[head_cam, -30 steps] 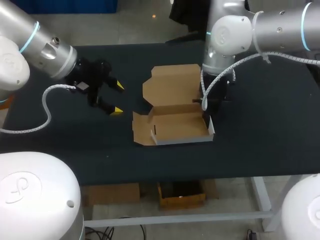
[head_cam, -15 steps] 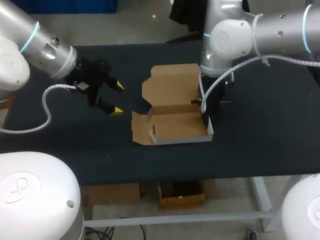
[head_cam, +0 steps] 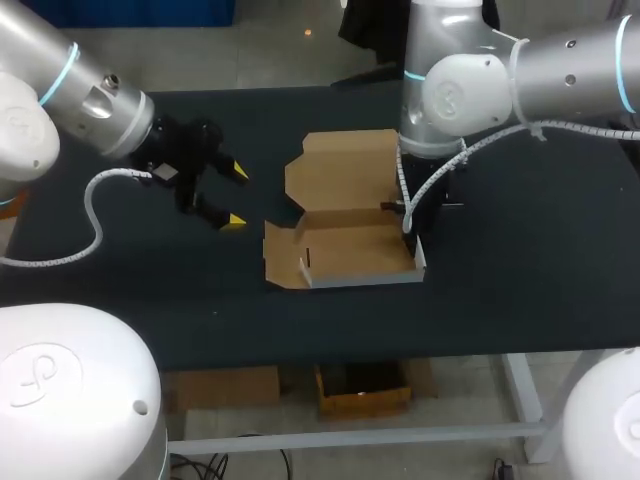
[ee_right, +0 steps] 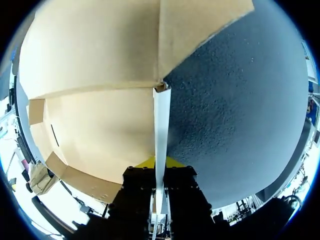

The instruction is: Assemble the packaging by folding the flat box into shape, placing the metal phone stand inside, and closing the box properly

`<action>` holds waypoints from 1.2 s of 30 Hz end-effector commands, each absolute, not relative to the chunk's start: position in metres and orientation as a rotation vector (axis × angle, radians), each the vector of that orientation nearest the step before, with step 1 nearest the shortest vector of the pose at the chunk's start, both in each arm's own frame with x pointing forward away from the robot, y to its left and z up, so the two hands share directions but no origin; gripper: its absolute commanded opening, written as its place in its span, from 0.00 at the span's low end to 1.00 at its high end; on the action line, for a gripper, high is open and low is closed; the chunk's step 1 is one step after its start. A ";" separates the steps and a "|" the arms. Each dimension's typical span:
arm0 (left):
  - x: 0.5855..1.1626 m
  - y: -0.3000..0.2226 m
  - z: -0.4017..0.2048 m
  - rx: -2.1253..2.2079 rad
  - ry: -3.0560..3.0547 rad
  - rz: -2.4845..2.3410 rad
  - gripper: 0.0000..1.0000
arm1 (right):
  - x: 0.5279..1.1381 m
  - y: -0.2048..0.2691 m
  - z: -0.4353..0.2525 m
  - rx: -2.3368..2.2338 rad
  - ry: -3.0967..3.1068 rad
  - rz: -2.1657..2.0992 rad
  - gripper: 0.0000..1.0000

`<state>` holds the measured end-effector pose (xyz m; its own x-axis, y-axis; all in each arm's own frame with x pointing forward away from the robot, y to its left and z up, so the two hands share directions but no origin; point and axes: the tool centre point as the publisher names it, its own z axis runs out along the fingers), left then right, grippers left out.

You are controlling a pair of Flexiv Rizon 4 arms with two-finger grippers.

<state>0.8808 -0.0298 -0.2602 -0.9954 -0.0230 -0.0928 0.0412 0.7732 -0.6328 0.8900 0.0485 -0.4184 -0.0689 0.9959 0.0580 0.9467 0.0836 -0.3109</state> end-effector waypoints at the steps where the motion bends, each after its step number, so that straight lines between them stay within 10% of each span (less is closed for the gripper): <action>1: 0.881 -0.030 -0.259 0.016 2.872 -1.023 1.00 | 0.883 0.047 -0.418 -1.979 -2.139 0.243 0.05; 36: 0.881 -0.030 -0.259 0.016 2.872 -1.023 1.00 | 0.878 0.046 -0.419 -2.070 -2.227 0.151 0.14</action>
